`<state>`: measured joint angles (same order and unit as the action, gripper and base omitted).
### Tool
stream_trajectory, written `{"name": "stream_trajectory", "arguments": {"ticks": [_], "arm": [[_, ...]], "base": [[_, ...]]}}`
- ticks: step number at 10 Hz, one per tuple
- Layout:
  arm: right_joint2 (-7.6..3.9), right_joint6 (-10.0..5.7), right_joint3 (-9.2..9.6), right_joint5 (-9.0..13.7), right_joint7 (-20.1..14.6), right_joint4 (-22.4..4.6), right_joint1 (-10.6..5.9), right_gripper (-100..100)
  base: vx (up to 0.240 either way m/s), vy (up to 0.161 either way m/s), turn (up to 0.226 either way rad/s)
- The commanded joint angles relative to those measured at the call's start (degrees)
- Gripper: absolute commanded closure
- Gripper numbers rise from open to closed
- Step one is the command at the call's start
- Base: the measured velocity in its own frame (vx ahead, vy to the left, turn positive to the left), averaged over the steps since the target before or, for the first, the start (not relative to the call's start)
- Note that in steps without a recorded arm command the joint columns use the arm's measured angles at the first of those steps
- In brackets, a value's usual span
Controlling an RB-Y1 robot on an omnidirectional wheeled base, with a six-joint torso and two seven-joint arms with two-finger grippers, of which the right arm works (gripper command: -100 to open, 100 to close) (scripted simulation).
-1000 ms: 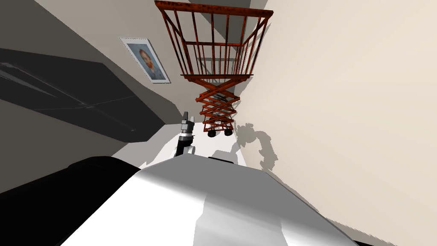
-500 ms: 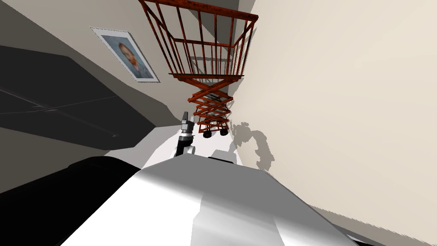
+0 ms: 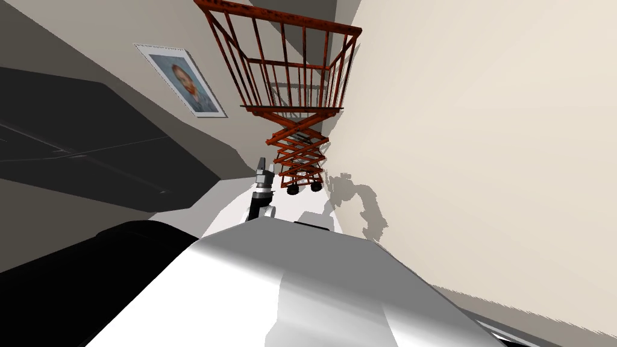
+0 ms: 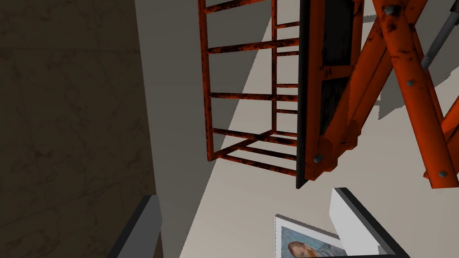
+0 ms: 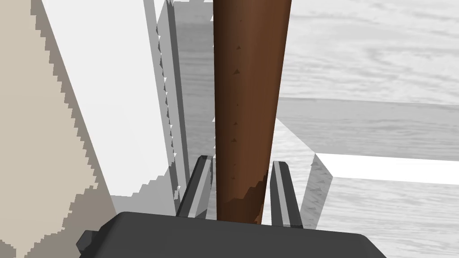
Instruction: Pull the door open
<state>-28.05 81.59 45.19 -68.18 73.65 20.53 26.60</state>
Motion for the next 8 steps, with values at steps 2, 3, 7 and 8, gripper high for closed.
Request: {"name": "stream_trajectory", "arguments": {"ticks": [2,3,7,8], "arm": [[-0.46,0.97,1.19,-1.64,0.18,0.58,-0.26,100],[-0.62,1.32,1.63,-2.25,0.25,0.79,-0.36,100],[-1.42,3.02,3.72,-5.14,0.60,1.81,-0.82,100],[-1.42,3.02,3.72,-5.14,0.60,3.46,-0.82,100]], "base": [[-0.005,0.038,-0.064],[-0.056,0.150,-0.120],[-0.079,0.093,-0.064],[-0.077,0.036,-0.079]]}}
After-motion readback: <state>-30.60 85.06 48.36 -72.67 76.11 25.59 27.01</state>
